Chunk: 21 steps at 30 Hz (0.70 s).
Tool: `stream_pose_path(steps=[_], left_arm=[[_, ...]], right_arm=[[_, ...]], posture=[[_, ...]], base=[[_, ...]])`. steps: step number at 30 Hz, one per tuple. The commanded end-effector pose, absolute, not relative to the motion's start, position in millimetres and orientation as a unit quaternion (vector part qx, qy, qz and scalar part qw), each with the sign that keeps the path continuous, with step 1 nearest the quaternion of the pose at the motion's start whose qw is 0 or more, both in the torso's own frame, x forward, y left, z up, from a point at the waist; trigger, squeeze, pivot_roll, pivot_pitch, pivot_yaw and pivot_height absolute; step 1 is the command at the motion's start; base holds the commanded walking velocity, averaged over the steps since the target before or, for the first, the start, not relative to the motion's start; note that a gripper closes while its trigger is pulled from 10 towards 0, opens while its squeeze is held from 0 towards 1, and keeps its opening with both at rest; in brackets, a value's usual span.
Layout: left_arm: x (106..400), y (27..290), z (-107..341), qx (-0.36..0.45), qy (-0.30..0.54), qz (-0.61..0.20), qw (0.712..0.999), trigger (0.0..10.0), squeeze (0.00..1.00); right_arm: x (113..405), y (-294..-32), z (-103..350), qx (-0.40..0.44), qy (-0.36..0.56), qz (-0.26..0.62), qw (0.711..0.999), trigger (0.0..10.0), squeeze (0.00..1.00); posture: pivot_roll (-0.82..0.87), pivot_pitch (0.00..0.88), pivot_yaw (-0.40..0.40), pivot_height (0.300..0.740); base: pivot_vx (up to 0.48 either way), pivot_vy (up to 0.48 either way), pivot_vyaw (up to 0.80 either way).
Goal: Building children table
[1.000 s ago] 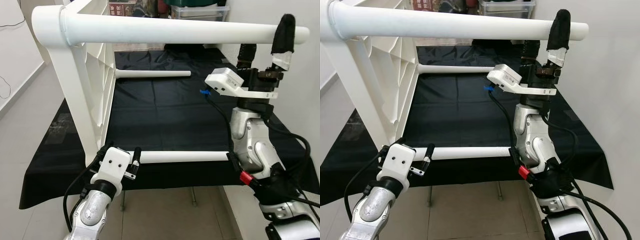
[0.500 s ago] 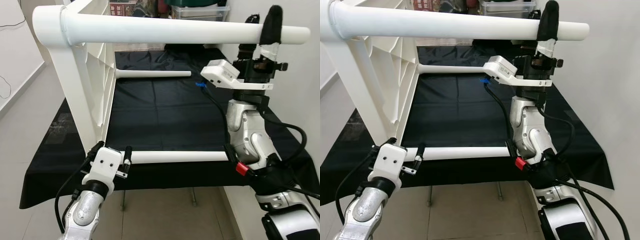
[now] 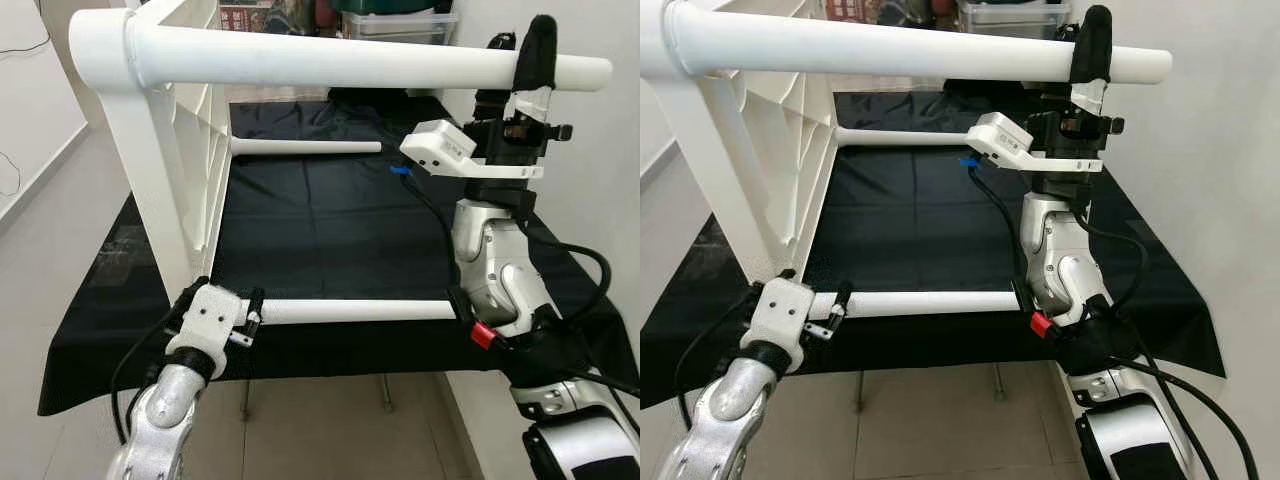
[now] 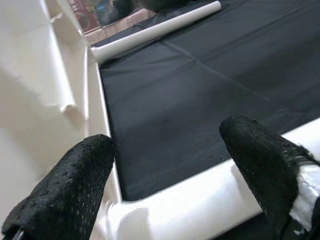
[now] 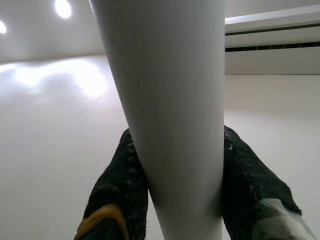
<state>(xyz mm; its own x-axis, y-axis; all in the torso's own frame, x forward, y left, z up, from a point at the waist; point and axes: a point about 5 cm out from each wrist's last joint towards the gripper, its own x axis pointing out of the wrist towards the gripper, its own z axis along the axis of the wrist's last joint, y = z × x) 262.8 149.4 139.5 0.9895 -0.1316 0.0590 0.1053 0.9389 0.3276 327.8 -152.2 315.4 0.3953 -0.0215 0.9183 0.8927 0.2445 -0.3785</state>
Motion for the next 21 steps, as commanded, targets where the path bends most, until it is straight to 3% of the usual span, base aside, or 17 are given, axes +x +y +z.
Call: stream_pose_path(steps=[1, 14, 16, 21], left_arm=[[268.1, 157.7, 137.3, 0.168, -0.036, -0.04, 0.984, 10.0, 0.0], [289.3, 208.4, 159.7, 0.219, -0.064, 0.054, 0.972, 10.0, 0.0], [290.1, 231.5, 171.1, 0.249, -0.07, 0.077, 0.963, 10.0, 0.0], [292.1, 256.6, 187.4, 0.28, -0.081, 0.1, 0.951, 10.0, 0.0]], right_arm=[[324.9, -139.7, 318.5, -0.482, -0.453, -0.316, 0.68, 0.0, 0.0], [327.0, -140.7, 316.4, -0.469, -0.448, -0.305, 0.697, 0.0, 0.0], [330.0, -144.5, 315.7, -0.464, -0.441, -0.307, 0.704, 0.0, 0.0], [333.4, -147.7, 317.5, -0.457, -0.436, -0.309, 0.711, 0.0, 0.0]], posture=[[0.09, 0.07, -0.027, 0.74], [0.09, 0.079, -0.021, 0.74], [0.1, 0.078, -0.022, 0.74], [0.11, 0.076, -0.023, 0.74]], base=[[0.0, 0.0, 0.0], [0.0, 0.0, 0.0], [0.0, 0.0, 0.0], [0.0, 0.0, 0.0]])
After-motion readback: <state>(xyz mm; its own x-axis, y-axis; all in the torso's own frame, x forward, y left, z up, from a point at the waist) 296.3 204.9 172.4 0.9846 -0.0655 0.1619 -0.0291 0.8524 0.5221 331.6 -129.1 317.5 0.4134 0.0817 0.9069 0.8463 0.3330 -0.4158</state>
